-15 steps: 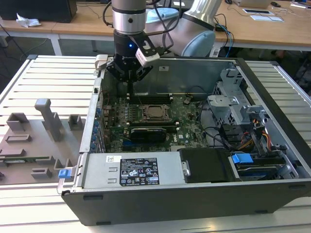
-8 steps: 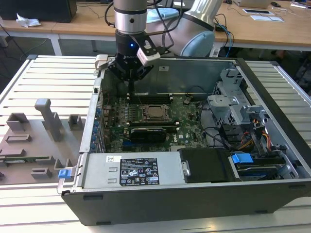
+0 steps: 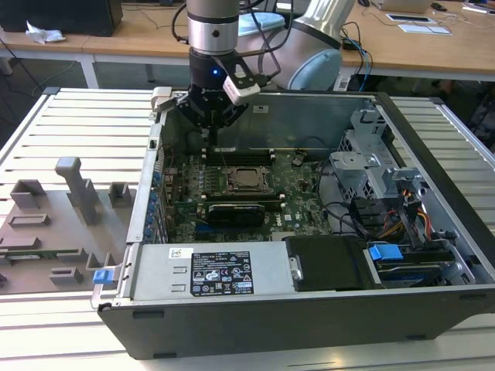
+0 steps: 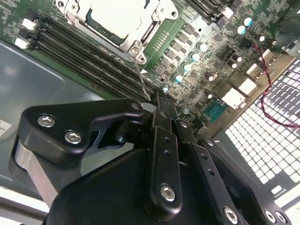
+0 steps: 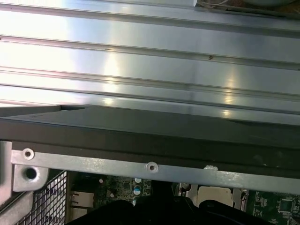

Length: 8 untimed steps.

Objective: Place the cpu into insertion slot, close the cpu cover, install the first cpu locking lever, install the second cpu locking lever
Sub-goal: 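Install the first cpu locking lever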

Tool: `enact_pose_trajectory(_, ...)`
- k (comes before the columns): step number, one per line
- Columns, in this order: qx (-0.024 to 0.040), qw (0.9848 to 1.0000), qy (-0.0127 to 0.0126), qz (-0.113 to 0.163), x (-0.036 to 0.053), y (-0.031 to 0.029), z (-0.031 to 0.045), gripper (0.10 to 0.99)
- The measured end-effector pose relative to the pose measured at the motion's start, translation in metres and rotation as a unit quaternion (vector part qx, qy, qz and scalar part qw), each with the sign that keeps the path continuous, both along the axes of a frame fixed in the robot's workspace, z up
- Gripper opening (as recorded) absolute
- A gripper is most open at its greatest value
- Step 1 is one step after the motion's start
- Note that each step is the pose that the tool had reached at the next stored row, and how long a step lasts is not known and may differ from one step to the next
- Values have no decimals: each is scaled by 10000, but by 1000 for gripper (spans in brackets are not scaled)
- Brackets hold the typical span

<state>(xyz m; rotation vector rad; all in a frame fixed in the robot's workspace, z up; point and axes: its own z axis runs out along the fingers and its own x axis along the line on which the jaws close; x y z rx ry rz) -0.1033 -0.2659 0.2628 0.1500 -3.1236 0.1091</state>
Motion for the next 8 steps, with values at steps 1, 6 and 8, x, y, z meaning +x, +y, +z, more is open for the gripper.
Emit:
enact_pose_trajectory(1,-1,10000,0,0,9,1,0,106)
enact_pose_trajectory(6,0,10000,0,0,33,1,-4,106)
enact_pose_trajectory(8,0,10000,0,0,43,1,-5,106)
